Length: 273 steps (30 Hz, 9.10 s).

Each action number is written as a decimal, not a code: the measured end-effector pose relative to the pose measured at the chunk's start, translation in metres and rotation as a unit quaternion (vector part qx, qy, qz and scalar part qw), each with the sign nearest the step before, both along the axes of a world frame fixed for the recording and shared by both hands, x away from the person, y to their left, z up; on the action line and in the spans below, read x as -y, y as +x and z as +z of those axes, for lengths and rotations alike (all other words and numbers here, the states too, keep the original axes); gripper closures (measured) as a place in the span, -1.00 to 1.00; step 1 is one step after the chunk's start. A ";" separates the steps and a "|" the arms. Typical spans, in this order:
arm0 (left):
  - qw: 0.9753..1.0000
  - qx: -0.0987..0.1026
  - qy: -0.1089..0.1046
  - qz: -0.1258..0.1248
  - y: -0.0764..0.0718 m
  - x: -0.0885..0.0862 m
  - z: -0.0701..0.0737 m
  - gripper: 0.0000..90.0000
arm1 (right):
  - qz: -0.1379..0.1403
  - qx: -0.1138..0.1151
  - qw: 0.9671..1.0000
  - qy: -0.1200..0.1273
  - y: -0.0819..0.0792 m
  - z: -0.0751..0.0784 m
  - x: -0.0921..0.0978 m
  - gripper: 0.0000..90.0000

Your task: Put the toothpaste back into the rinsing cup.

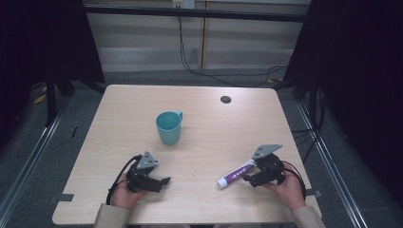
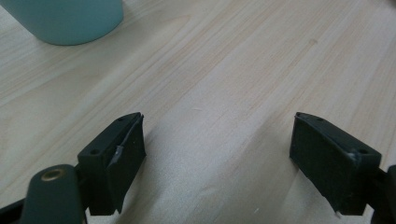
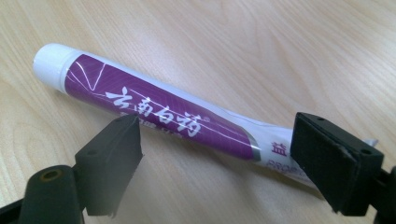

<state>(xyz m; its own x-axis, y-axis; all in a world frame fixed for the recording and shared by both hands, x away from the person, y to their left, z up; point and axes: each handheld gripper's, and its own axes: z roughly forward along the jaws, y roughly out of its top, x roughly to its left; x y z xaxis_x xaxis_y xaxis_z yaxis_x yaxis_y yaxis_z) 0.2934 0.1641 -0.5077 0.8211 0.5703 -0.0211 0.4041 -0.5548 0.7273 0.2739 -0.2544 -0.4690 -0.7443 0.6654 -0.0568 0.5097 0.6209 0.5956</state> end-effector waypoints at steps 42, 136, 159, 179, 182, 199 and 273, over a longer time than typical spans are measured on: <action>1.000 0.000 0.001 -0.003 0.001 0.000 0.000 -0.61 | 0.025 -0.075 0.996 -0.045 0.007 -0.009 -0.013 0.20; 0.921 0.041 0.242 -0.303 -0.004 0.139 0.075 0.33 | 0.208 -0.096 0.964 -0.133 0.004 0.041 -0.112 0.72; 0.938 0.022 0.216 -0.271 -0.002 0.118 0.084 0.58 | 0.213 -0.071 0.966 -0.125 0.005 0.035 -0.101 0.07; 0.943 0.017 0.183 -0.276 0.002 0.107 0.087 0.13 | 0.234 -0.040 0.957 -0.168 0.000 0.050 -0.108 0.66; 0.942 0.019 0.185 -0.278 0.001 0.111 0.090 0.04 | 0.234 -0.041 0.957 -0.166 0.001 0.049 -0.107 0.66; 0.940 0.005 0.186 -0.286 0.005 0.127 0.093 0.11 | 0.240 -0.036 0.955 -0.170 0.002 0.049 -0.110 0.66; 0.958 -0.052 0.145 -0.242 0.011 0.098 0.091 0.67 | 0.193 0.009 0.978 -0.080 0.005 0.057 -0.102 0.73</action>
<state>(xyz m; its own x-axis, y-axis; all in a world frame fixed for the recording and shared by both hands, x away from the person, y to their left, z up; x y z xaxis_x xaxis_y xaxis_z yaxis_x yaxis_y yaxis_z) 0.3041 0.0658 -0.4163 0.9929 0.1175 -0.0163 0.1107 -0.8683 0.4836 0.2785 -0.1525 -0.4123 -0.9362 0.3160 -0.1537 0.2084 0.8514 0.4814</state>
